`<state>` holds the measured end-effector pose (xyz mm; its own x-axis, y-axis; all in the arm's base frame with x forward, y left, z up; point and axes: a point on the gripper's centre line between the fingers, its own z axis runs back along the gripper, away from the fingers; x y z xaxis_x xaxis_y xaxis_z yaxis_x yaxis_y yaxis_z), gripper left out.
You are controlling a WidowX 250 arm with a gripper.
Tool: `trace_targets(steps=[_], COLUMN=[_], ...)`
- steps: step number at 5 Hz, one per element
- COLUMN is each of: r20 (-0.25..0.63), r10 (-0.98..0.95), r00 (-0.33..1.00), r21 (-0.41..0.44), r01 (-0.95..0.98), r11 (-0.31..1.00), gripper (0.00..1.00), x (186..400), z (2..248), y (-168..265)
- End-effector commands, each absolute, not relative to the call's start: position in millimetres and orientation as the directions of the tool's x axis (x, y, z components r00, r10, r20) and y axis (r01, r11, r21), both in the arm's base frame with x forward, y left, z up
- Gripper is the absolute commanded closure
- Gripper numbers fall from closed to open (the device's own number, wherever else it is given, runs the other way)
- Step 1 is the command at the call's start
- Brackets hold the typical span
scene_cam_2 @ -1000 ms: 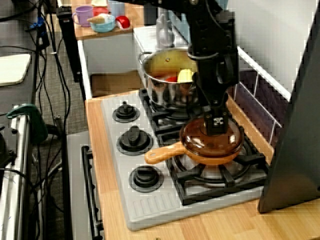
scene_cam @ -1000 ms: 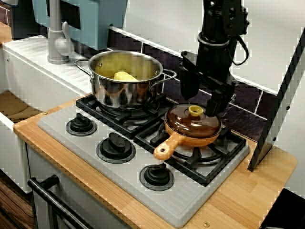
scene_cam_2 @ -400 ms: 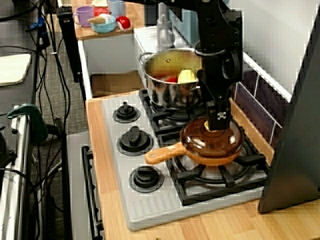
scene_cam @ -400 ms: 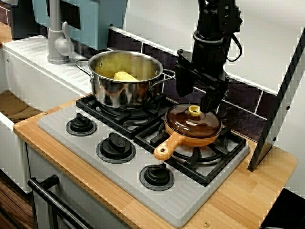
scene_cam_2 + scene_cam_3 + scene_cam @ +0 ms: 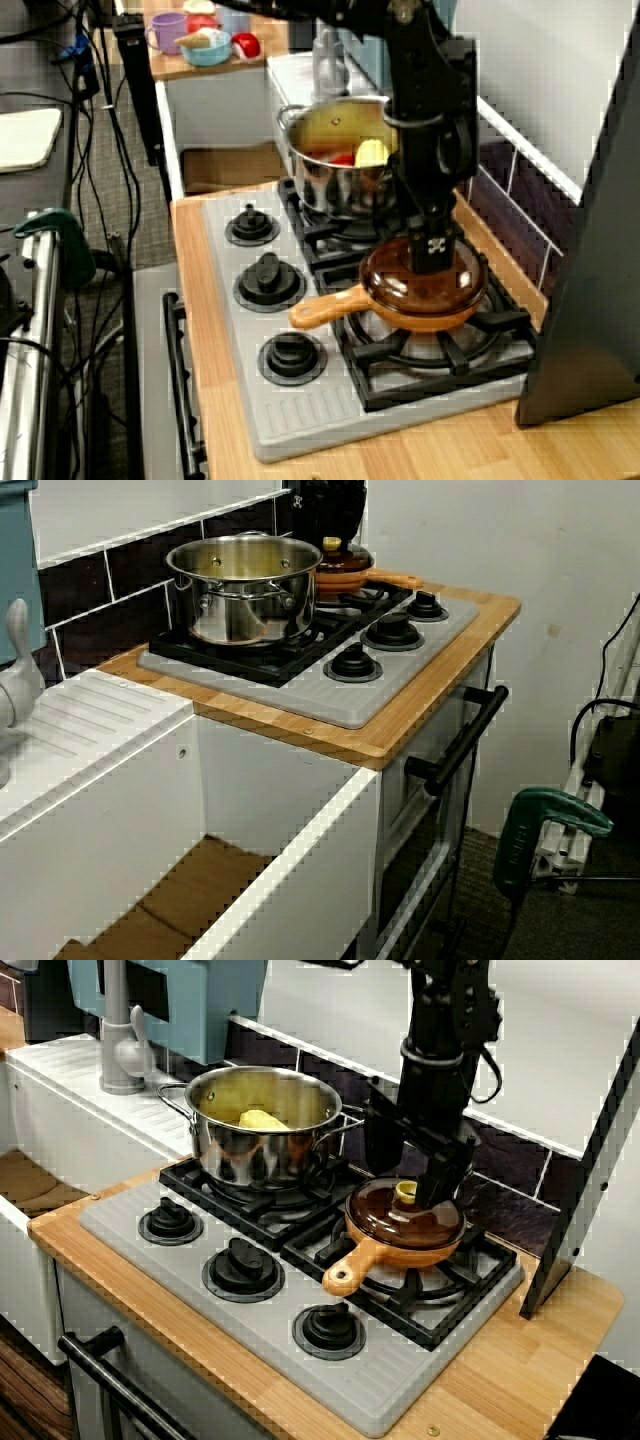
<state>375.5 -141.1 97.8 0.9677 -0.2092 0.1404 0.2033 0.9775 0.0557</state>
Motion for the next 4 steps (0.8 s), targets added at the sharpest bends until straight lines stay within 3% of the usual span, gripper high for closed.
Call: trace_targets(steps=[1,4], r20=[0.203,0.204], r10=[-0.181,-0.182], r00=[0.962,0.962], r21=[0.044,0.053], r01=[0.175,0.175], r11=[0.984,0.983], gripper=[0.00,0.00], x=[380.5,379.5], z=[117.6,112.2], y=[-146.1,-147.2])
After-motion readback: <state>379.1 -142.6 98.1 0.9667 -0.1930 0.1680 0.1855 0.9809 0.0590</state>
